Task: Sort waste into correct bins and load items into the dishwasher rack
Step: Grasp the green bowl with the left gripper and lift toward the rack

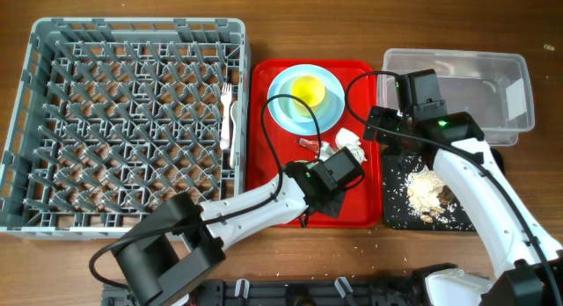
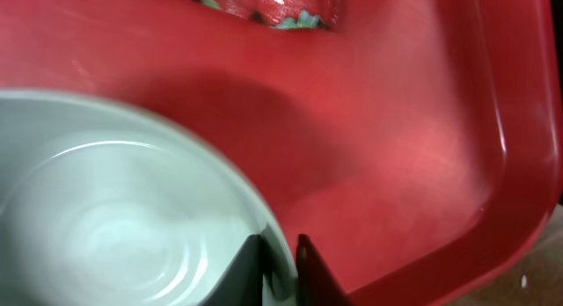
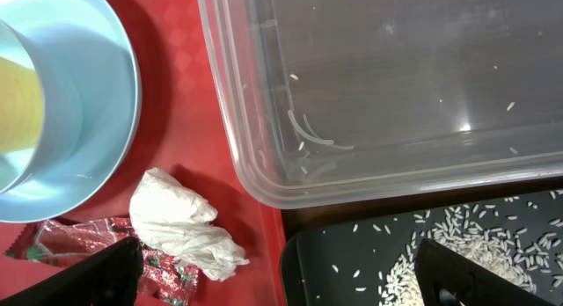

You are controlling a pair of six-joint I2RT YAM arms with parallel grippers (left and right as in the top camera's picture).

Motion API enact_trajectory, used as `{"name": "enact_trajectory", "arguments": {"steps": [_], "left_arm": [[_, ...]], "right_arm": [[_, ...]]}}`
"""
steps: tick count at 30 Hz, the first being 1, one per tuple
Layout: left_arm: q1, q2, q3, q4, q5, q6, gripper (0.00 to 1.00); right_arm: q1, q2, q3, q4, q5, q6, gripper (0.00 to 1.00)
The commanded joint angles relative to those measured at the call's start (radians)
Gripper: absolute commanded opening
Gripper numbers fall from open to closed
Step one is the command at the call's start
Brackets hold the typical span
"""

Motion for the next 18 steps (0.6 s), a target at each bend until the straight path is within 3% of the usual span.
{"name": "enact_trajectory", "arguments": {"steps": [1,6,11,14,18], "left_arm": [[-0.002,-0.006,-0.001,0.000,-0.022,0.000,0.04],[0.024,-0.161,0.086,-0.056,0.012,0.003,0.04],[0.187,-0.367,0.158,-0.118,0.179,0.050,0.04],[0.354,-0.446,0.159,-0.116,0.375,0.082,0.04],[0.709,-0.443,0.160,-0.021,0.838,0.107,0.04]], "right_arm": [[-0.004,0.009,0.013,0.003,0.021,-0.006,1.00],[-0.004,0.009,0.013,0.003,0.021,-0.006,1.00],[-0.004,0.009,0.013,0.003,0.021,-0.006,1.00],[-0.004,0.009,0.013,0.003,0.021,-0.006,1.00],[-0.004,0.009,0.013,0.003,0.021,-0.006,1.00]]}}
